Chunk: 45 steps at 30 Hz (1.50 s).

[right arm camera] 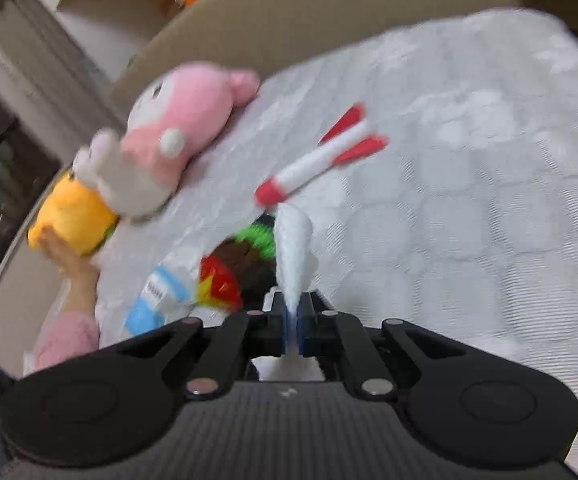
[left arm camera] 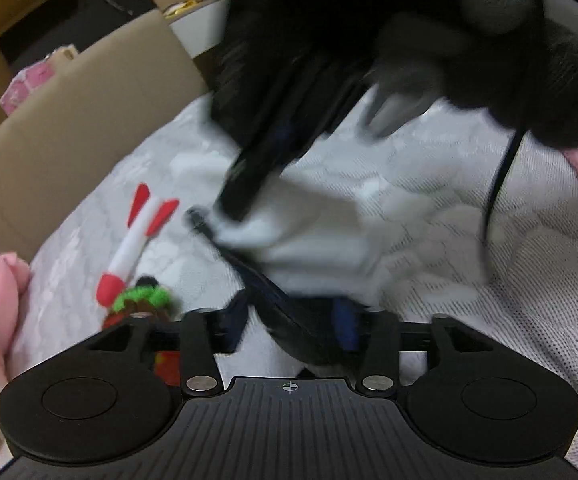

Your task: Organize soft objects

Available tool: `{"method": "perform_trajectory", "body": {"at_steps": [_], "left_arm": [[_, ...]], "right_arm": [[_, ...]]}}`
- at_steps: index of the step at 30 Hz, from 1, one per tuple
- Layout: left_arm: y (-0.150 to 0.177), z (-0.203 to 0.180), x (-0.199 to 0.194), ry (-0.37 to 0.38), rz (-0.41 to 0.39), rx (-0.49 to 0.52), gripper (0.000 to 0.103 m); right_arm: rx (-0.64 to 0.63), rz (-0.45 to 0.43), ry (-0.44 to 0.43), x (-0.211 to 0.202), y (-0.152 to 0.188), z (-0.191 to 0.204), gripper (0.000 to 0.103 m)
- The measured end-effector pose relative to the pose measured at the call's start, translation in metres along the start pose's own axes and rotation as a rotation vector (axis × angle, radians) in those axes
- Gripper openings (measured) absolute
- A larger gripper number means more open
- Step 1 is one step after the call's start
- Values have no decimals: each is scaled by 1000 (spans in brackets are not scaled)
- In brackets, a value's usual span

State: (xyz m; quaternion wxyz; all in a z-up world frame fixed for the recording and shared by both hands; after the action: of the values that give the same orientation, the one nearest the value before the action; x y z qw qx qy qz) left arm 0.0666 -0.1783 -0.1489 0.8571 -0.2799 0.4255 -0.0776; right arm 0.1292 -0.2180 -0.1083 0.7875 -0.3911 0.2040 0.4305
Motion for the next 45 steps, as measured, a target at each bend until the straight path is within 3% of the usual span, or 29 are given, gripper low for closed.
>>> {"method": "perform_trajectory", "body": {"at_steps": [5, 12, 14, 16, 19, 21, 23, 25, 27, 30, 35, 38, 42, 45], "left_arm": [[17, 10, -4, 96, 16, -218, 56], [9, 11, 9, 126, 22, -296, 65], [4, 13, 14, 94, 34, -308, 60], [1, 16, 17, 60, 42, -306, 34], [-9, 24, 7, -30, 21, -160, 28], [-19, 29, -2, -194, 2, 124, 26], [-22, 20, -8, -262, -10, 365, 26], [-20, 4, -8, -209, -11, 452, 30], [-19, -22, -14, -145, -54, 478, 48], [-22, -63, -29, -49, -121, 498, 54], [-5, -82, -55, 43, -111, 417, 62], [16, -44, -61, 25, -60, 236, 71], [45, 6, -69, 1, 8, -7, 80], [81, 64, -67, -117, 93, -238, 94]], "right_arm": [[-40, 89, 97, 13, 27, -19, 6], [45, 83, 249, -23, 49, -86, 6], [50, 52, 250, -35, 45, -88, 6], [42, 18, 238, -47, 38, -83, 6], [34, -36, 183, -62, 23, -62, 6], [18, -76, 127, -71, 11, -42, 6], [14, -113, 59, -77, -1, -21, 6], [28, -140, -42, -81, -13, 1, 6], [39, -126, -130, -75, -21, 19, 6], [-25, -50, -137, -49, -18, 35, 6], [-163, 110, 107, -6, 18, -3, 6], [-125, 159, 164, -8, 39, -43, 6], [-72, 125, 232, -26, 44, -79, 6], [-101, 113, 291, -34, 45, -88, 7]]}}
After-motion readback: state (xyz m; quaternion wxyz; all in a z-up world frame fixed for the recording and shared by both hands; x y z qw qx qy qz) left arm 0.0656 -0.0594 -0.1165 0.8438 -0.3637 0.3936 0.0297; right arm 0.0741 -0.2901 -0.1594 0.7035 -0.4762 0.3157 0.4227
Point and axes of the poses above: each gripper's, at about its wrist camera, not at the fingertips, and x roughly the way its jaws point, z to its left, y to its underside, the point moved 9 cm from there along x, roughly the way its jaws point, and after that the axes turned 12 degrees about x, right-handed, at the moved point
